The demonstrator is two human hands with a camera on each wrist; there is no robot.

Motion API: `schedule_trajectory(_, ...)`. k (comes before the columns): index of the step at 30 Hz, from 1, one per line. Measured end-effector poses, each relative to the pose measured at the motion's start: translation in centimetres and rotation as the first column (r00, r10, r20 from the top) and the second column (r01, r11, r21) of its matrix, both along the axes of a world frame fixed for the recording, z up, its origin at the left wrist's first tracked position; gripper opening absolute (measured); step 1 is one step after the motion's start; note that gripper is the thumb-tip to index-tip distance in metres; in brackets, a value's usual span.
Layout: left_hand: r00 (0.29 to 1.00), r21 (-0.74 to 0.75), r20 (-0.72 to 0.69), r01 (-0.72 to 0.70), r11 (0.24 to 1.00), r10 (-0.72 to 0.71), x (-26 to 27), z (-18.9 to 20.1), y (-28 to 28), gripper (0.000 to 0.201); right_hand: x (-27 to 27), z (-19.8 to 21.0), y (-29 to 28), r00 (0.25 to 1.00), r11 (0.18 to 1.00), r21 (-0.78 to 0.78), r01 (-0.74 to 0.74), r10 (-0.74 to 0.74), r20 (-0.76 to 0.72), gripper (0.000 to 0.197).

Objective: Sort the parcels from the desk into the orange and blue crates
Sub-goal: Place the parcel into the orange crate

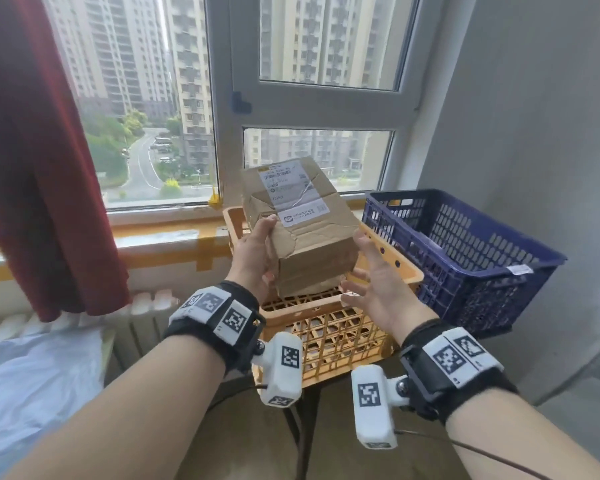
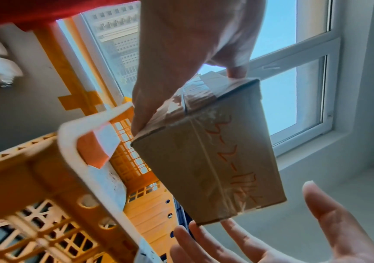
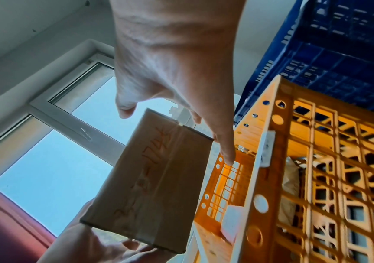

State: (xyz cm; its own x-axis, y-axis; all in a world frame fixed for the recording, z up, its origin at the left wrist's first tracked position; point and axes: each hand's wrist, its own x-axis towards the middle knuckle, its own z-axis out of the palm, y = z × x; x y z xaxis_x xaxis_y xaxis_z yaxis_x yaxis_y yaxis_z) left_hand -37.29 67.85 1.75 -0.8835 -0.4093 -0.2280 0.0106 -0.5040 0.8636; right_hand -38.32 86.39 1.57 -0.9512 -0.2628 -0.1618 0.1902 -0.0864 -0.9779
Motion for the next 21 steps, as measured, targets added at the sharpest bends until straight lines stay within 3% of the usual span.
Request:
schedule_trajectory(3, 0.999, -0.005, 0.022, -0.027, 1.000, 0.027, -2.4, 1.2, 1.9, 0.060, -1.7, 1.4, 1.9, 0.999, 0.999, -0.048, 0.018, -0.016, 0.049, 0.044)
schedule_trajectory(6, 0.999, 0.013, 0.030, -0.039, 0.999, 0.038, -4.6, 1.9, 3.6, 0.067, -3.7, 2.2, 3.5, 0.997, 0.996, -0.080, 0.036, -0.030, 0.078, 0.026)
schedule_trajectory(11, 0.999, 0.035, 0.038, -0.038, 0.999, 0.036, -8.4, 1.7, 5.8, 0.078, -7.6, 2.2, 4.0, 0.997, 0.999, -0.027, 0.026, -0.024, 0.078, 0.046)
schedule_trajectory(21, 0.999, 0.008, 0.037, -0.030, 1.000, 0.030, -18.3, 0.9, 6.5, 0.085, -17.2, 1.9, 2.6, 0.993, 0.999, -0.009, 0.030, -0.029, 0.113, 0.062)
